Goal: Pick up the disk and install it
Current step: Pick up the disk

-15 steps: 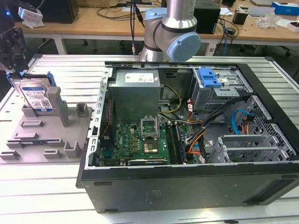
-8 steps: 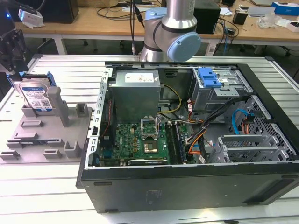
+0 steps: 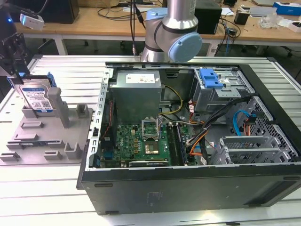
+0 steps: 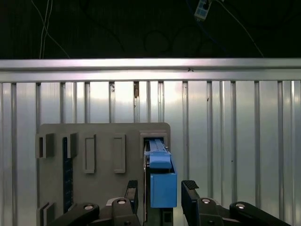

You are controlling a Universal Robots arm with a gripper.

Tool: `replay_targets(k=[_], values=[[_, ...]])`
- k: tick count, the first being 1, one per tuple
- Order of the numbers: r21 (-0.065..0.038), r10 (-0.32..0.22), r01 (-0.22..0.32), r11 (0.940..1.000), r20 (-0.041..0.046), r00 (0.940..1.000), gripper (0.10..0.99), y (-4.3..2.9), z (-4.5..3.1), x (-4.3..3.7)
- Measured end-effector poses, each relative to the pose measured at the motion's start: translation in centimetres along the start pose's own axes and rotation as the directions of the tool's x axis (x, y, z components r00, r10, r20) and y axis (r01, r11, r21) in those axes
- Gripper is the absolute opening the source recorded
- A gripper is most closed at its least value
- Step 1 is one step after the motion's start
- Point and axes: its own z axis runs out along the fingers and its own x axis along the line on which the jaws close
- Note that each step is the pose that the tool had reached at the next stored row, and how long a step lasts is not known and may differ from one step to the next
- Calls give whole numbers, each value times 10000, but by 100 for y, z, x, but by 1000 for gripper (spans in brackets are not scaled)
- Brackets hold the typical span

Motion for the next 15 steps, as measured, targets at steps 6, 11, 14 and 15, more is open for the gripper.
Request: replay_targets(k=[6,11,14,15], values=[[-1,2,-2,10000,-1,10000,498,2,61,-12],[1,1,-1,10000,0,10000,498,7,121,-15],[1,0,0,10000,0,10000,408,8,146,-15],[0,1,-1,10000,0,10000,408,9,155,-15]])
